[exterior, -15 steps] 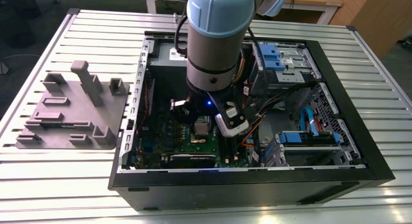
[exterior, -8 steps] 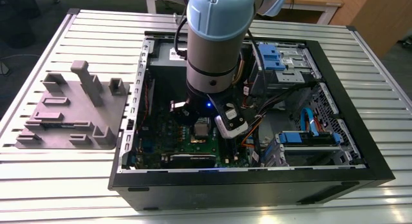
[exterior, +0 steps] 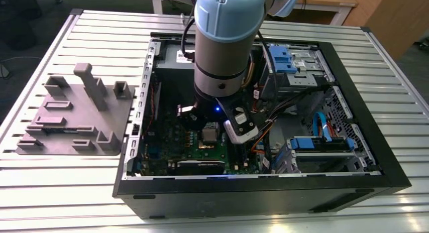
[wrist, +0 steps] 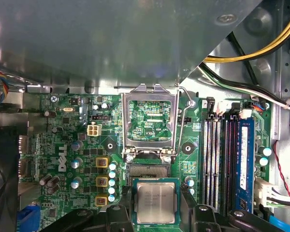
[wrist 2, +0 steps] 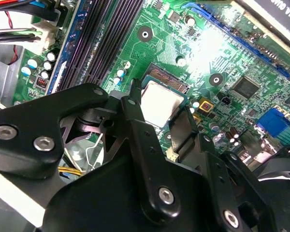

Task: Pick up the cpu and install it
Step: 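Place the cpu into insertion slot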

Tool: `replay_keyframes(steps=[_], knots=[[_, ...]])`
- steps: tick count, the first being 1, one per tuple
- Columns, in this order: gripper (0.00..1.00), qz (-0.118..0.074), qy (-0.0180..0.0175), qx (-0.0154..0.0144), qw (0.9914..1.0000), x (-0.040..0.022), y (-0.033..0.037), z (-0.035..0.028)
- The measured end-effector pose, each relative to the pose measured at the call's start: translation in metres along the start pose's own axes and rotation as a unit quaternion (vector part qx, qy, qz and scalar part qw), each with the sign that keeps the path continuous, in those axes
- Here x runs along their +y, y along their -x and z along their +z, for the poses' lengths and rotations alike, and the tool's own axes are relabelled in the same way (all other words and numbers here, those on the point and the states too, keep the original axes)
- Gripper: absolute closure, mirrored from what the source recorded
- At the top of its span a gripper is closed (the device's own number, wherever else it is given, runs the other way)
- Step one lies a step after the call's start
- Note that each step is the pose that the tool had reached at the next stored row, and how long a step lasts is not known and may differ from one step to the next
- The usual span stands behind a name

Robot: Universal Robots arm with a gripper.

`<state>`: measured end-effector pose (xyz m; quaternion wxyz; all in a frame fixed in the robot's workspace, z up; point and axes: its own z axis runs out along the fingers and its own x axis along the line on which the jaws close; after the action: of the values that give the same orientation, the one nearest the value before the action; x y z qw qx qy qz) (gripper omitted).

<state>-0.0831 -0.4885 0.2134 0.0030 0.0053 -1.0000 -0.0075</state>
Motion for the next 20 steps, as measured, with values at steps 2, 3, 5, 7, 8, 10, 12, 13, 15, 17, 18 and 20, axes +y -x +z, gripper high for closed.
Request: replay_keyframes(steps=[2,3,5,7,8,10,12,13,15,17,18,20], knots=[[0.53,0.0,0.0,0.0,1.0,0.0,0.0,0.0],[0.53,0.0,0.0,0.0,1.0,0.0,0.0,0.0],[0.53,0.0,0.0,0.0,1.0,0.0,0.0,0.0],[0.53,0.0,0.0,0.0,1.0,0.0,0.0,0.0],[0.53,0.0,0.0,0.0,1.0,0.0,0.0,0.0002],[0.53,-0.001,0.0001,0.0,1.0,0.0,0.0,0.0019],[0.53,-0.001,0.0,0.0004,1.0,-0.0001,0.0,0.0049],[0.53,-0.001,0.0,0.0009,1.0,-0.0001,-0.0001,0.0067],[0.53,-0.001,0.0,0.0013,1.0,-0.0001,-0.0007,0.0101],[0.53,0.0,0.0,0.0013,1.0,-0.0001,-0.0015,0.0122],[0.53,0.002,0.0,0.0013,1.0,-0.0002,-0.0016,0.0132],[0.53,0.005,0.0,0.0013,0.99999,-0.0002,-0.0021,0.0148]])
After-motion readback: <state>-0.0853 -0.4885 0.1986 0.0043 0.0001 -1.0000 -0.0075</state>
